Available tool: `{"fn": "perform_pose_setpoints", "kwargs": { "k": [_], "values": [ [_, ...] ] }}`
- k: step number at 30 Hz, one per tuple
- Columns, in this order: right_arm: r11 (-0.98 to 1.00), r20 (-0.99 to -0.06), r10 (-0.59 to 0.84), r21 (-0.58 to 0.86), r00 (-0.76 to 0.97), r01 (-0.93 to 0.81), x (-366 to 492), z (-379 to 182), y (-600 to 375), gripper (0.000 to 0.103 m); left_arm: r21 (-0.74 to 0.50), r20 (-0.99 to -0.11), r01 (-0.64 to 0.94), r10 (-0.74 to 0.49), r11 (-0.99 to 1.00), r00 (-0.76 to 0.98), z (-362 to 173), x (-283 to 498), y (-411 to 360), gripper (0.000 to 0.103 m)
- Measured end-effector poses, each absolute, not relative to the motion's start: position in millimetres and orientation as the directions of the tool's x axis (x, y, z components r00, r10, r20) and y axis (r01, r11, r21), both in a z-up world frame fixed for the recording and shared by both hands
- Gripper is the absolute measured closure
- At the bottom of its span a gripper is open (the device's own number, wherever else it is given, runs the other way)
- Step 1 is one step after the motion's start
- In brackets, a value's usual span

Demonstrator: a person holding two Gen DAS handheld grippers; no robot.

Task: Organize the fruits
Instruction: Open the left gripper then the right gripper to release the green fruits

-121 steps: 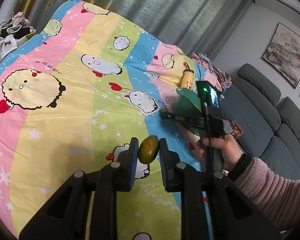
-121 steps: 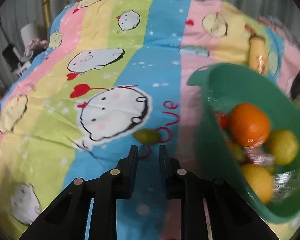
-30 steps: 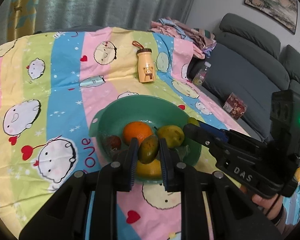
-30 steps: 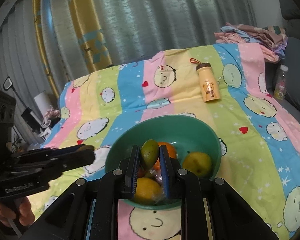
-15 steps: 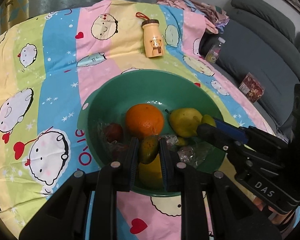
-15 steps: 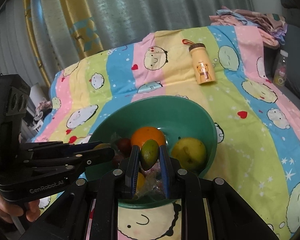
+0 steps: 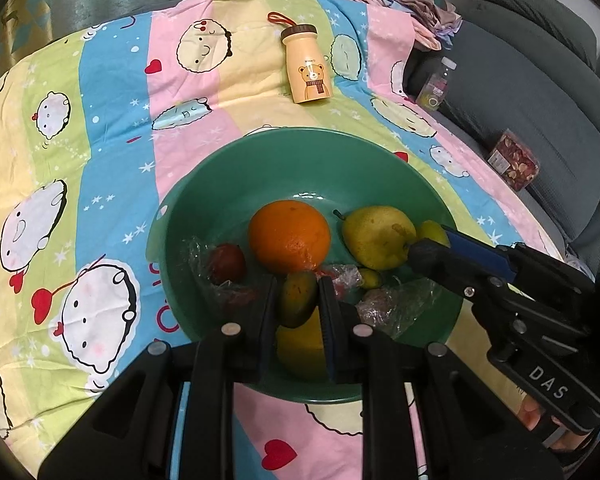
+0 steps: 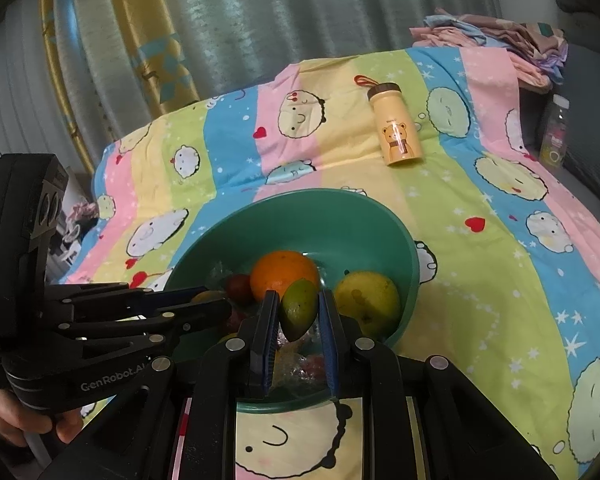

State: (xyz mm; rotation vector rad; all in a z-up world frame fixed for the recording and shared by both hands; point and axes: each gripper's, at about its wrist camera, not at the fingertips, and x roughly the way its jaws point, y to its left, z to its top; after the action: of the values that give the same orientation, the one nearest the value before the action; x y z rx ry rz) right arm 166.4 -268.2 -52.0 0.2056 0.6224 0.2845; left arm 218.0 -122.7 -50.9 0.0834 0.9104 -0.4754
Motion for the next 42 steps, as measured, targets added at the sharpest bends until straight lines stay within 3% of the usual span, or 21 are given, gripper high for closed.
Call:
{"fn": "perform_pose_setpoints", "kwargs": {
  "k": [42],
  "values": [
    [0.941,-0.571,0.319,0.288,0.756,-0.179,171,-53,-276,0.082,-0.029,-0.849,0.426,-0.248,0.904,0.468,-65,233,-144,0.084]
  ]
}}
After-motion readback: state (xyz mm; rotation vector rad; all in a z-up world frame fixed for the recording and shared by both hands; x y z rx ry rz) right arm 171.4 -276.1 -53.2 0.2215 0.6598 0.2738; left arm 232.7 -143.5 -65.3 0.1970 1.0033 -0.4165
